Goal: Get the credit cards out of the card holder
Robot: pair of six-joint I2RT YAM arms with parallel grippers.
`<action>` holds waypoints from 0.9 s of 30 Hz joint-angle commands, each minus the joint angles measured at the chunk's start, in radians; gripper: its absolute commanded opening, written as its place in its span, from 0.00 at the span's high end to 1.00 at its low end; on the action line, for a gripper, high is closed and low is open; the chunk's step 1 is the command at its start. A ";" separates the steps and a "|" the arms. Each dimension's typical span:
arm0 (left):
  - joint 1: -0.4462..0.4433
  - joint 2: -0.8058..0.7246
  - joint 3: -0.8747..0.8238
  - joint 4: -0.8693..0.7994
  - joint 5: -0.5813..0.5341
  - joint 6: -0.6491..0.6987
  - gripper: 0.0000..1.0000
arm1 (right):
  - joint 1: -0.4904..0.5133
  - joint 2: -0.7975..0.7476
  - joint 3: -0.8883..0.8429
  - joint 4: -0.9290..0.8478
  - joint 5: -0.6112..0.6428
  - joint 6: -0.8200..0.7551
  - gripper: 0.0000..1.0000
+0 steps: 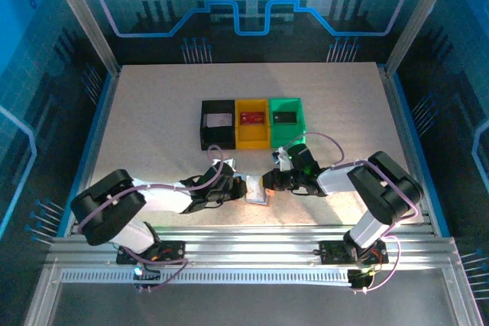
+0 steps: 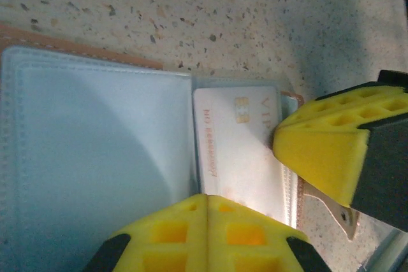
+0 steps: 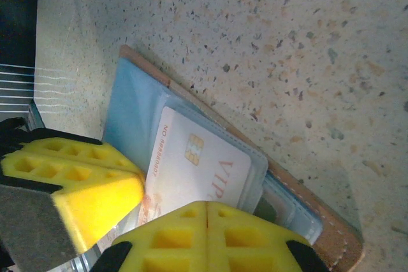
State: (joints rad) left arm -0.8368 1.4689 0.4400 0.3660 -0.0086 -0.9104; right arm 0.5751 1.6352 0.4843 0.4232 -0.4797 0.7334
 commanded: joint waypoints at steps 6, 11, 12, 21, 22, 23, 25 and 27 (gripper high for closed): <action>-0.008 -0.083 -0.043 0.025 -0.032 0.002 1.00 | 0.013 0.031 -0.025 -0.184 0.047 -0.029 1.00; -0.007 -0.070 -0.031 -0.001 -0.028 0.002 1.00 | 0.013 0.017 -0.030 -0.182 0.044 -0.028 1.00; -0.007 -0.062 -0.027 -0.004 -0.028 0.001 0.99 | 0.014 0.017 -0.027 -0.185 0.045 -0.029 1.00; -0.009 0.007 0.064 -0.098 -0.016 -0.008 0.80 | 0.018 0.032 -0.036 -0.160 0.035 -0.025 1.00; -0.009 0.011 0.077 -0.120 -0.022 -0.005 0.78 | 0.020 0.032 -0.038 -0.159 0.031 -0.025 1.00; -0.009 0.014 0.087 -0.132 -0.025 -0.002 0.78 | 0.020 0.032 -0.037 -0.159 0.032 -0.025 1.00; -0.009 0.025 0.105 -0.149 -0.028 0.002 0.76 | 0.024 0.036 -0.038 -0.159 0.029 -0.028 1.00; -0.008 0.038 0.121 -0.160 -0.029 0.004 0.76 | 0.025 0.039 -0.039 -0.159 0.026 -0.027 1.00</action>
State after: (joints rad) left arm -0.8410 1.4830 0.5190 0.2657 -0.0223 -0.9165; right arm 0.5774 1.6291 0.4862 0.4126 -0.4793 0.7246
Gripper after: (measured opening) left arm 0.238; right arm 0.039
